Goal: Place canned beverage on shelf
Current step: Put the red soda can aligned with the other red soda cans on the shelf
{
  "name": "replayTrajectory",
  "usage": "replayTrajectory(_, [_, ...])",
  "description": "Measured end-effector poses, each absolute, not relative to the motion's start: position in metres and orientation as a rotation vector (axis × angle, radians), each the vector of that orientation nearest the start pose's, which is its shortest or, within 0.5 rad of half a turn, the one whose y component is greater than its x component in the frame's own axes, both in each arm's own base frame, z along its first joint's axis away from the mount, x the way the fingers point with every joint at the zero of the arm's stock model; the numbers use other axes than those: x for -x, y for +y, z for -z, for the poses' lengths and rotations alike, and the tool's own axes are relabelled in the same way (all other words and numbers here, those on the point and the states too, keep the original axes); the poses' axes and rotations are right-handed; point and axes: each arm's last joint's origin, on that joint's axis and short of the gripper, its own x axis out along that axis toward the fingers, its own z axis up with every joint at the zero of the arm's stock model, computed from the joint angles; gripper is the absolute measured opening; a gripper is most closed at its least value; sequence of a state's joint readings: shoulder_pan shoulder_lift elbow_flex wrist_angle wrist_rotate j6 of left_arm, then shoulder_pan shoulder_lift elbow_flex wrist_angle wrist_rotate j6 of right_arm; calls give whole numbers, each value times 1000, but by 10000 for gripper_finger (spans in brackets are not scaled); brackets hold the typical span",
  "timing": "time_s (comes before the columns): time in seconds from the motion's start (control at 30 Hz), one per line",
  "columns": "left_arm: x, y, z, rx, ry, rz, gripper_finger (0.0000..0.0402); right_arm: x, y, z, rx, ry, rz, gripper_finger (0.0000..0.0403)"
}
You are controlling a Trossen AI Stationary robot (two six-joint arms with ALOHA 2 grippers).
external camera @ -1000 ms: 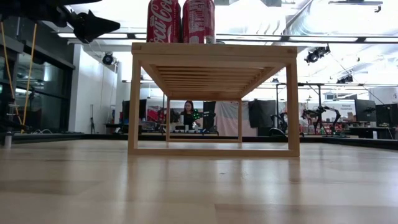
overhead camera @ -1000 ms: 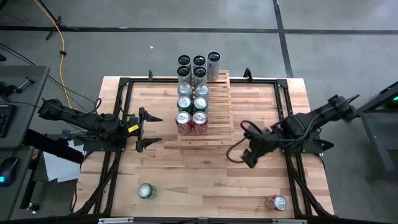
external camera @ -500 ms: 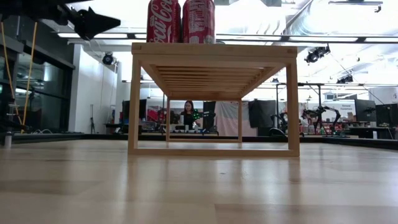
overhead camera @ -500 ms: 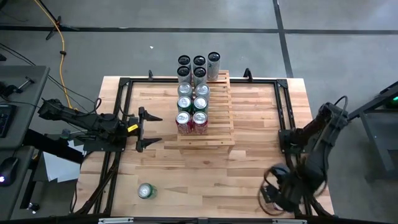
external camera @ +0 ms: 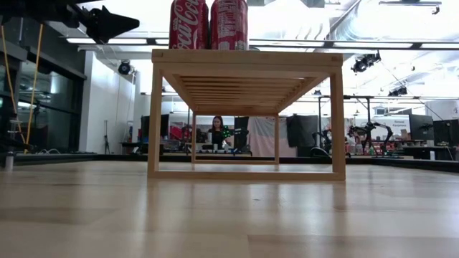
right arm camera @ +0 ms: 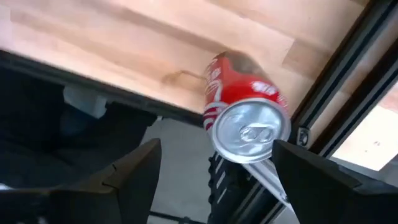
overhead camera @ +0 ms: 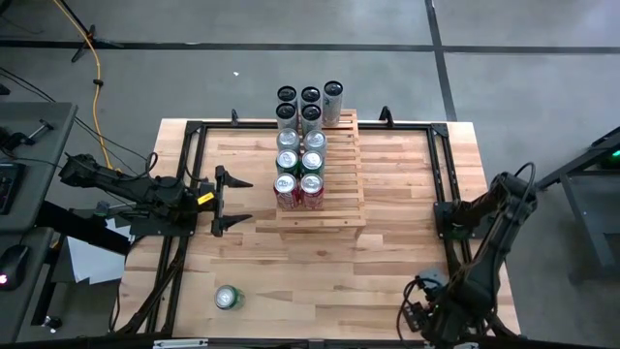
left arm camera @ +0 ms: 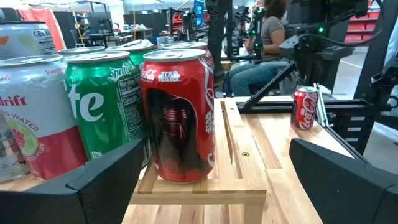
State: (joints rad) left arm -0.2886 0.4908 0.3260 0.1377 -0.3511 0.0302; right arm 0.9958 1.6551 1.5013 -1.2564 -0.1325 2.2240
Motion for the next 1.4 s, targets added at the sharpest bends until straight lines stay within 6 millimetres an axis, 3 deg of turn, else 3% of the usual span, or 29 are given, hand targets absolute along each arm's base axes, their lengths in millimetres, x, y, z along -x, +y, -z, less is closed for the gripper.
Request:
replayTrajectory(0.2, [-131, -28, -244, -9, 30, -62, 395, -163, 266, -290, -1037, 1582, 771, 291])
replayTrajectory(0.43, [-131, -28, -244, 11, 32, -63, 395, -161, 269, -289, -1009, 1484, 741, 291])
replayTrajectory(0.63, [-131, -28, -244, 11, 32, -63, 395, -166, 264, -289, -876, 1451, 617, 291])
replayTrajectory(0.87, [-131, -28, -244, 3, 33, -62, 395, -169, 268, -290, -902, 1426, 570, 291])
replayTrajectory(1.13, [-131, -28, -244, 4, 32, -62, 395, -167, 264, -289, -915, 1441, 656, 293])
replayTrajectory(1.23, [-131, -28, -244, 4, 32, -62, 395, -163, 261, -288, -902, 1497, 717, 312])
replayTrajectory(1.4, [-131, -28, -244, 4, 32, -63, 395, -158, 259, -284, -864, 1606, 825, 384])
